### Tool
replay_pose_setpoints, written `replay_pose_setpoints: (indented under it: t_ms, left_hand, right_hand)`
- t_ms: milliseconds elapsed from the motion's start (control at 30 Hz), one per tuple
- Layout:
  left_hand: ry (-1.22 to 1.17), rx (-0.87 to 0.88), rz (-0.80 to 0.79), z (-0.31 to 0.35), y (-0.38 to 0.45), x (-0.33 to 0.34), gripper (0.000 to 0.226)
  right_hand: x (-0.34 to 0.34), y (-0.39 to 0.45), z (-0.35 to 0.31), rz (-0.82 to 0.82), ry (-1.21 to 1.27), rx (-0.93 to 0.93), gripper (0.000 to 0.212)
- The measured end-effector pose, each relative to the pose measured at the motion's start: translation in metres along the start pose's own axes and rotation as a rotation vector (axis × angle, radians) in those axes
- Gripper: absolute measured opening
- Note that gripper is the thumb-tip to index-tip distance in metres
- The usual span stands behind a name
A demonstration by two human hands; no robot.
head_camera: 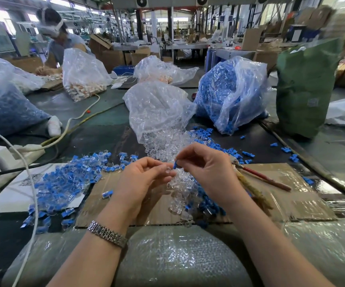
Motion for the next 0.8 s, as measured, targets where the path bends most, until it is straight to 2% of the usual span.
replay_pose_setpoints:
  t_ms: [167,267,333,400,500,633,800]
  left_hand:
    - [-0.062,-0.014,-0.006,-0.004,0.001,-0.001,0.007]
    - [-0.102,-0.024,-0.039,-0.006,0.002,0.002,0.014]
    - [-0.127,-0.031,-0.077,-0.006,0.002,0.004,0.026]
    - [-0.140,-0.042,-0.120,-0.007,0.002,0.006,0.033]
    - [-0.162,-0.047,-0.172,-0.007,0.002,0.010,0.027]
    - [-0.113,-0.035,-0.217,-0.006,0.002,0.013,0.033]
    - [-0.093,-0.045,-0.167,-0.007,0.002,0.007,0.026]
  right_hand:
    - [0.017,-0.004,-0.026,-0.040,-0.283,-0.116,0.010]
    - [0.019,-0.005,-0.031,-0.034,-0.394,-0.127,0.007]
    - [0.016,-0.006,-0.031,-0.019,-0.417,-0.126,0.006]
    - [0.016,-0.005,-0.029,-0.030,-0.421,-0.117,0.006]
    - [0.012,-0.005,-0.024,-0.040,-0.330,-0.083,0.008]
    - [0.004,-0.006,-0.019,-0.013,-0.199,-0.047,0.011]
    - [0.008,-0.005,-0.015,-0.053,-0.165,-0.018,0.013]
Point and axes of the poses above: each hand's wrist, its own y-axis towards the middle knuckle, its own x-axis out of the palm, z = x × y, the point moved 9 cm from there along y, towards the middle knuckle, and after that the axes turned 14 degrees about -z, right-handed, at the moved point
